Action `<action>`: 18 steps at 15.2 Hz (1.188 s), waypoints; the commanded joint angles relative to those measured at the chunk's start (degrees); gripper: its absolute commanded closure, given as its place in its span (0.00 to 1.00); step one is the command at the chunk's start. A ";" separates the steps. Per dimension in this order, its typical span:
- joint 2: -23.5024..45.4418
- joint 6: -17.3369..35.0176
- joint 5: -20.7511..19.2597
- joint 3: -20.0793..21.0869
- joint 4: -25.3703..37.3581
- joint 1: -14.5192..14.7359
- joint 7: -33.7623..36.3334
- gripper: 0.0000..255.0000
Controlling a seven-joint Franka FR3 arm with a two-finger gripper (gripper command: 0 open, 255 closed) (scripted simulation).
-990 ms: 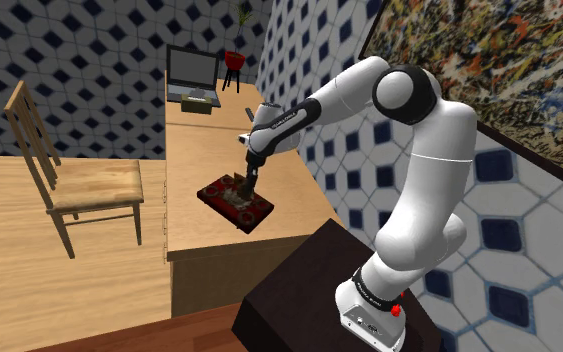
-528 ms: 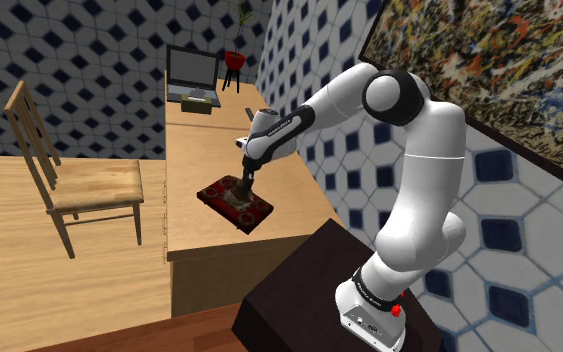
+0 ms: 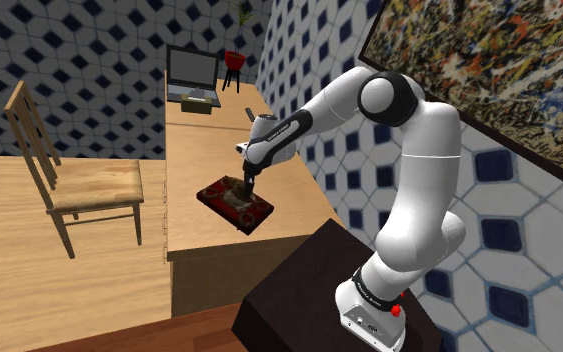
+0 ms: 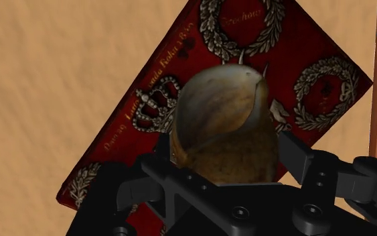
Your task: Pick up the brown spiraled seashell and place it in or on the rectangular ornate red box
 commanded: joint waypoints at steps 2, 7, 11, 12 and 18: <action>0.36 -0.47 0.00 -0.06 -0.23 0.11 0.12 0.00; 0.39 -0.36 -0.02 -0.08 -0.30 0.07 0.08 0.00; -5.81 -5.83 1.93 1.66 -0.99 -1.60 -1.27 0.00; -5.81 -5.83 1.94 1.65 -0.99 -1.59 -1.27 0.00; -5.81 -5.83 1.94 1.64 -0.99 -1.59 -1.27 0.00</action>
